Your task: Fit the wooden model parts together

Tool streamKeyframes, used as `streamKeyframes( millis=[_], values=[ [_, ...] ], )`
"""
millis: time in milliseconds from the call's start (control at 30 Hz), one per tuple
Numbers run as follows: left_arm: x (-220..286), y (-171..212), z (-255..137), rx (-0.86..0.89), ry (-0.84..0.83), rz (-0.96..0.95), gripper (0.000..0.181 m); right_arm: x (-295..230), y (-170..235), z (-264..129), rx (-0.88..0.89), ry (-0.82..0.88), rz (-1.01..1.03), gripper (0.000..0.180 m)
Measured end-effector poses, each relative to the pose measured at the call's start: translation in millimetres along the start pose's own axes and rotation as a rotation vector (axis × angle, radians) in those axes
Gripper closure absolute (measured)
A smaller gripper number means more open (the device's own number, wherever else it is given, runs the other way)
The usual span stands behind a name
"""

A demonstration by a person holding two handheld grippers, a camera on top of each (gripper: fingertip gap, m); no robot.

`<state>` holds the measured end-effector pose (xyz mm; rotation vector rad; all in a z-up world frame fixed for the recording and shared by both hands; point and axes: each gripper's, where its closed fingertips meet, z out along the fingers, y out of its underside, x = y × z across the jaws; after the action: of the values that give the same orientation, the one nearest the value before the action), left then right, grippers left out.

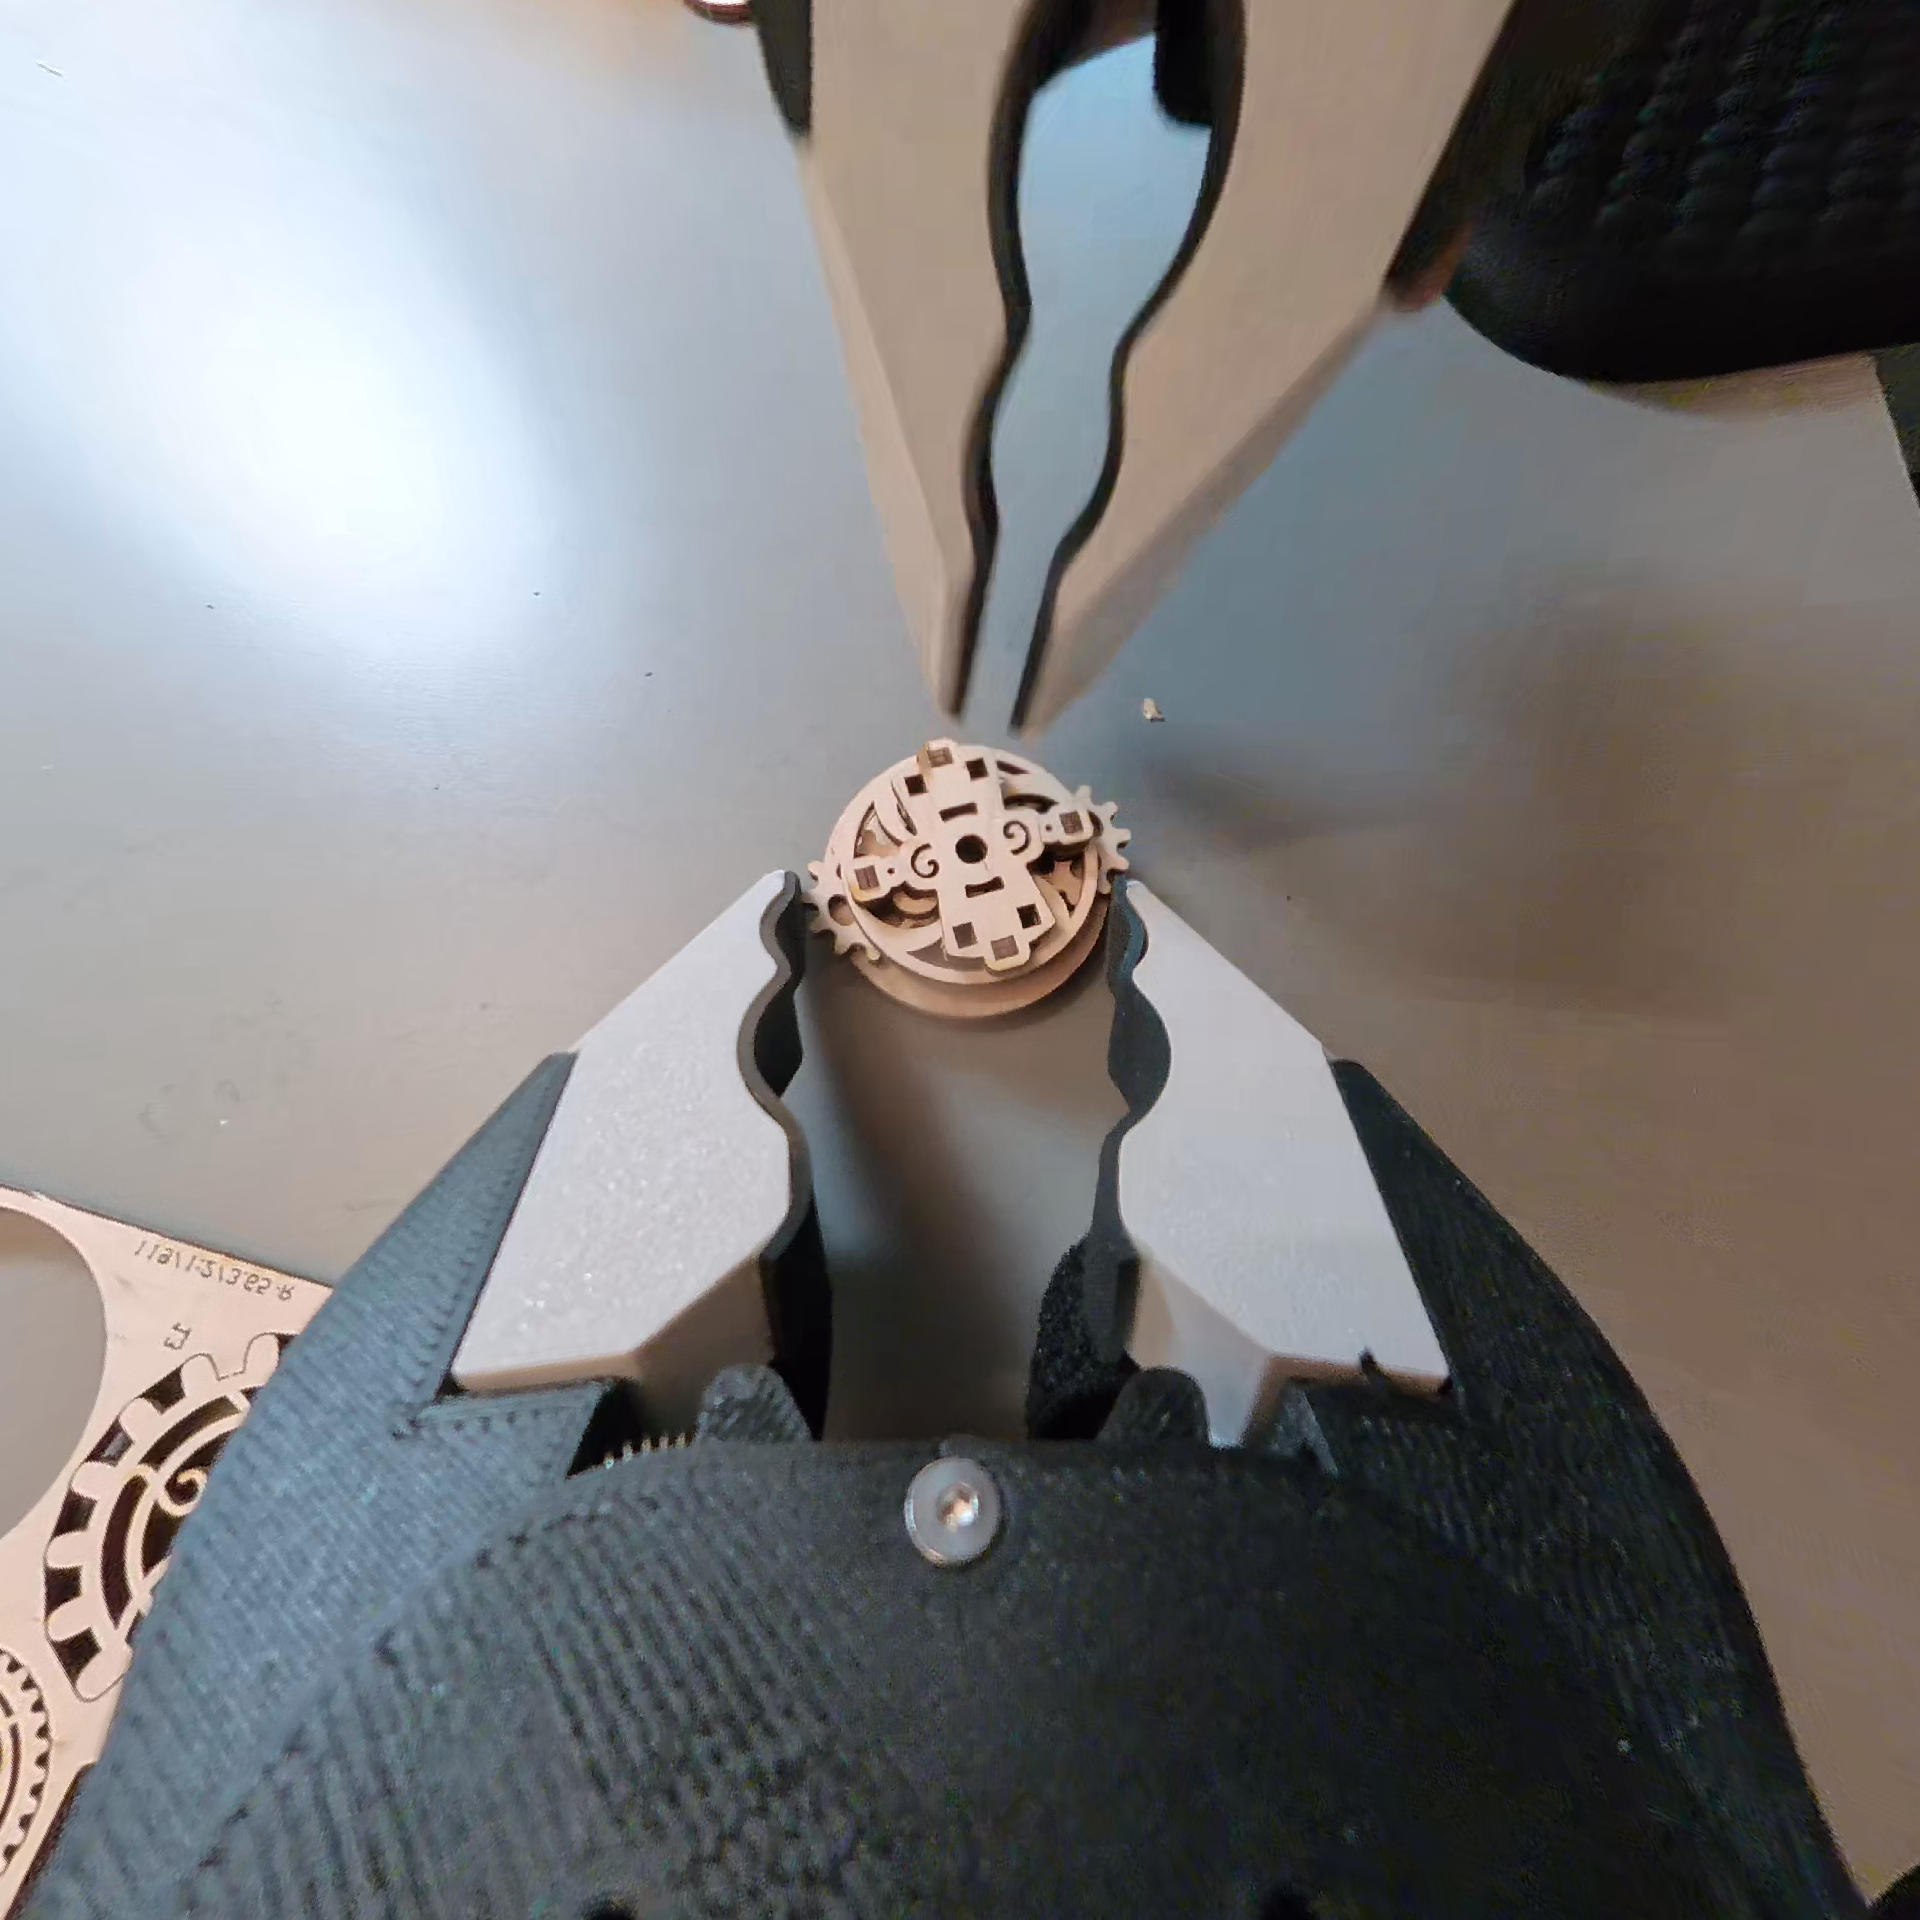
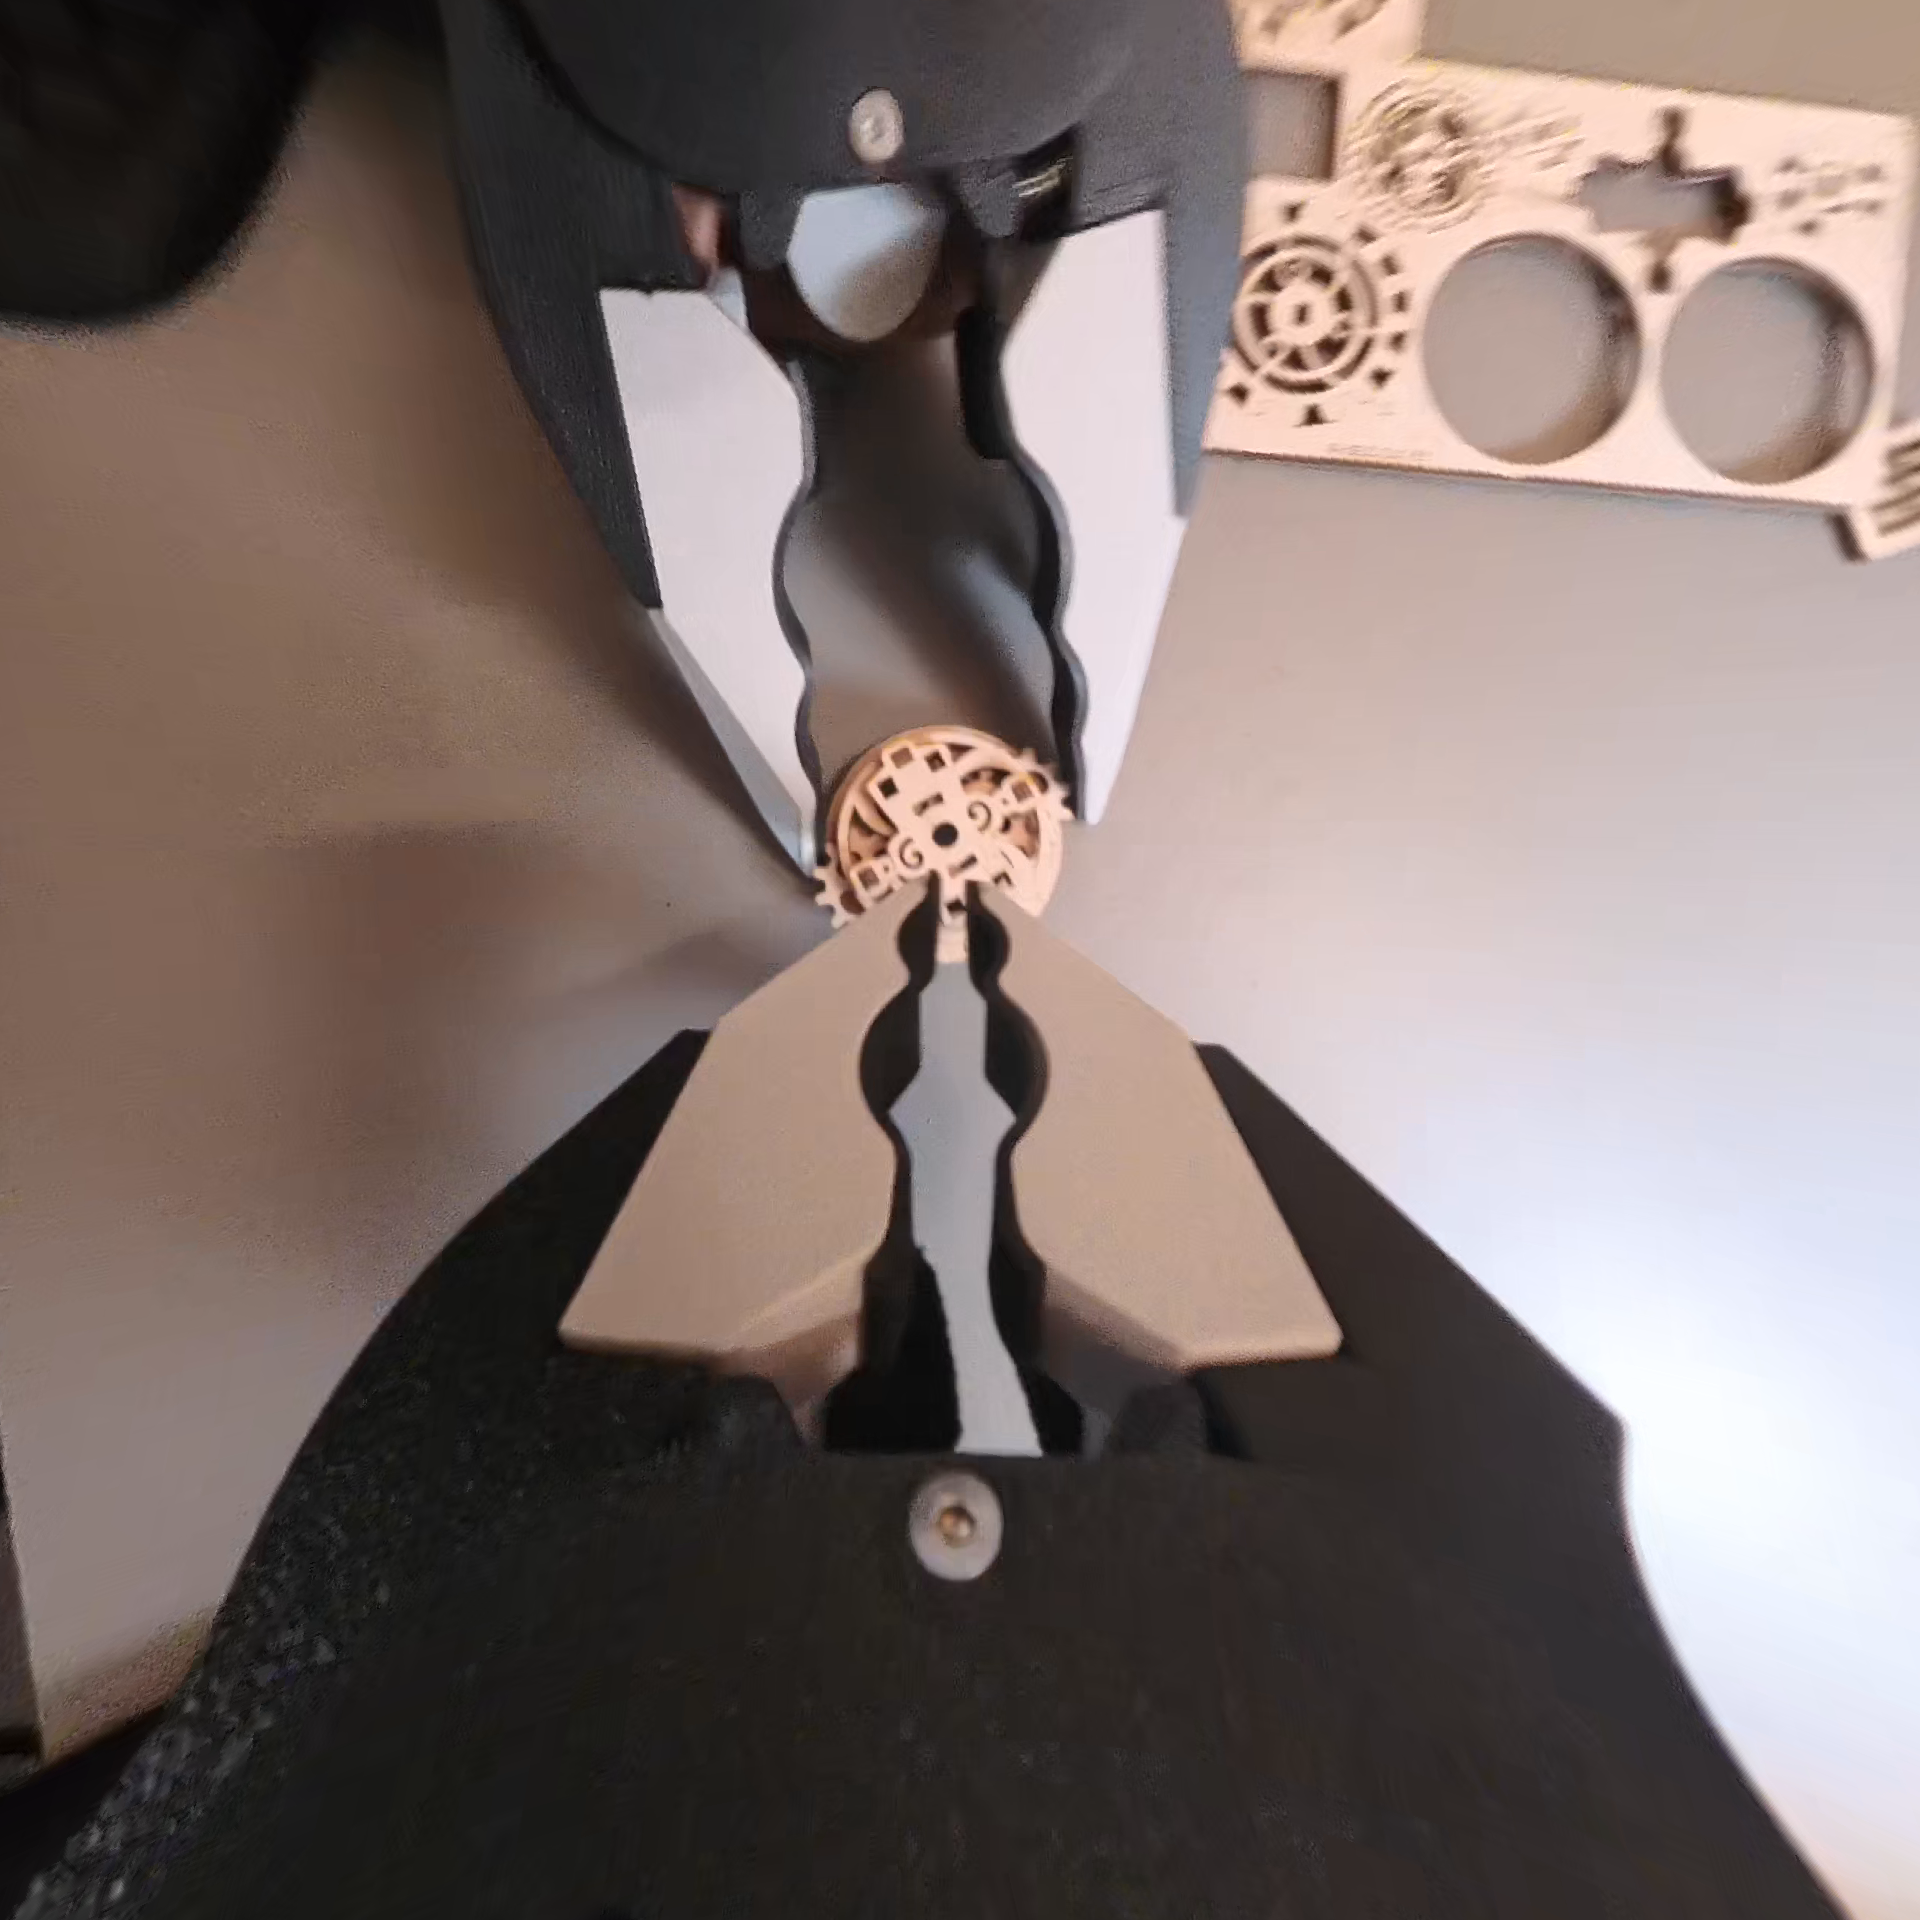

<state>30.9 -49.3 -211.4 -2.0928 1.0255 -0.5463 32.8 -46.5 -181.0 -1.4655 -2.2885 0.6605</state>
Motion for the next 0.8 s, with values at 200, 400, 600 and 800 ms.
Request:
streamKeyframes(
  millis=[200,400,600,800],
  values=[
    [1.0,1.7,-1.4,-0.007,0.021,0.053,0.121,-6.8,28.4,-19.3,0.249,0.039,0.093,0.125],
    [-5.2,1.6,-5.5,0.008,-0.035,0.112,0.116,-5.7,22.7,-7.2,0.352,0.028,0.051,0.115],
    [-23.4,6.5,-15.0,-0.011,-0.130,0.091,0.127,-12.6,18.6,-0.3,0.384,-0.027,0.023,0.121],
    [-45.6,11.8,-31.0,-0.014,-0.247,-0.007,0.134,-4.6,20.3,-4.6,0.415,0.016,0.052,0.127]
  ],
)
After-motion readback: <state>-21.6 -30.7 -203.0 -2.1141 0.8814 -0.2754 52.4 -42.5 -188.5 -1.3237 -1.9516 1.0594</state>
